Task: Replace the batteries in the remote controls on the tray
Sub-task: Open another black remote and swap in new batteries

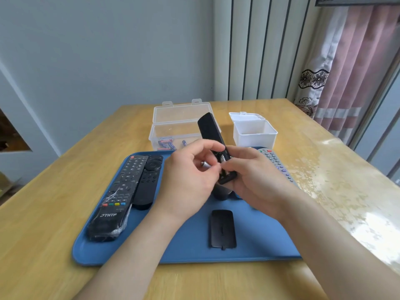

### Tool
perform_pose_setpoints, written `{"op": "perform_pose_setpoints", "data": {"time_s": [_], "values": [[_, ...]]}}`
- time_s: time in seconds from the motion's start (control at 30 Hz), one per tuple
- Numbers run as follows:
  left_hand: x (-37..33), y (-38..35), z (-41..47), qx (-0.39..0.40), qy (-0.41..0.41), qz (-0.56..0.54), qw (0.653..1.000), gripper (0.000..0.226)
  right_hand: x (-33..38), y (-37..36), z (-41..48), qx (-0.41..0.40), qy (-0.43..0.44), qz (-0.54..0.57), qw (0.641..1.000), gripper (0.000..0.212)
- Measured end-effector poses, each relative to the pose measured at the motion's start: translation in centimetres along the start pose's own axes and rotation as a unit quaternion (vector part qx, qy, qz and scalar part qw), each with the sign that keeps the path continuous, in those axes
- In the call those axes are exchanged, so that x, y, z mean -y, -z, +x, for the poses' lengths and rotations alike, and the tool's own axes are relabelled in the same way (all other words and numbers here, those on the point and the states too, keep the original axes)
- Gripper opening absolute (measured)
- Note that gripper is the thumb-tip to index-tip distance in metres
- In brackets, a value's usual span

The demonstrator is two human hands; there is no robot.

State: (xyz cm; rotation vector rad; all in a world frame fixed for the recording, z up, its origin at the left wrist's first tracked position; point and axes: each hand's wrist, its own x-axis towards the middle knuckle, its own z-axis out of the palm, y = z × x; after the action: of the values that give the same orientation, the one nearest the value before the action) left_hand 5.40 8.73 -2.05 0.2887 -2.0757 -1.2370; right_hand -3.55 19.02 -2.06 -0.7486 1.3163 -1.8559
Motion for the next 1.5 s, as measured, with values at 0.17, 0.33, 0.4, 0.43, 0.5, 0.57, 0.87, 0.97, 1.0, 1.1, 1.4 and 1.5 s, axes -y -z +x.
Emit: {"op": "perform_pose_setpoints", "data": {"time_s": [0.17,0.33,0.4,0.43,0.5,0.57,0.87,0.97,1.0,1.1,1.4,1.5], "values": [[0.0,1.2,0.7,-0.044,-0.012,-0.078,0.996,0.046,1.5,0.7,-0.4,-0.096,0.086,-0.194,0.972,0.028],[0.3,1.8,0.9,-0.056,-0.076,0.234,0.968,0.035,1.9,1.6,-0.1,-0.167,0.137,-0.158,0.964,0.014],[0.2,1.3,0.5,-0.002,-0.047,0.296,0.954,0.026,1.5,1.4,-0.1,-0.154,0.113,-0.111,0.975,0.011],[0.1,1.0,0.3,0.023,-0.036,0.300,0.953,0.022,1.2,1.2,-0.2,-0.151,0.104,-0.087,0.979,0.008],[0.1,0.4,0.0,0.060,-0.018,0.270,0.961,0.022,0.5,0.6,-0.1,-0.152,0.090,-0.059,0.983,0.014],[0.0,0.1,-0.1,0.076,-0.009,0.257,0.963,0.031,0.0,-0.1,0.0,-0.154,0.071,-0.034,0.985,0.023],[0.5,0.5,0.1,-0.004,-0.091,0.225,0.970,0.028,-0.1,-0.7,-0.2,-0.141,0.066,-0.020,0.988,0.028],[-0.4,0.9,0.2,-0.099,-0.162,0.167,0.967,0.014,0.0,-1.2,-0.5,-0.130,0.081,-0.075,0.985,0.025],[-0.8,1.0,0.2,-0.113,-0.189,0.164,0.962,0.007,0.0,-1.5,-0.6,-0.118,0.088,-0.086,0.985,0.023],[-0.9,0.8,0.0,-0.125,-0.257,0.185,0.940,0.017,-0.2,-2.2,-0.8,-0.097,0.110,-0.120,0.982,0.022],[-0.4,0.9,0.2,-0.130,-0.266,0.256,0.920,0.028,-0.5,-2.3,-0.8,-0.095,0.114,-0.118,0.982,0.030],[-0.5,0.9,0.2,-0.139,-0.266,0.265,0.916,0.028,-0.5,-2.4,-0.8,-0.090,0.119,-0.119,0.982,0.034]]}}
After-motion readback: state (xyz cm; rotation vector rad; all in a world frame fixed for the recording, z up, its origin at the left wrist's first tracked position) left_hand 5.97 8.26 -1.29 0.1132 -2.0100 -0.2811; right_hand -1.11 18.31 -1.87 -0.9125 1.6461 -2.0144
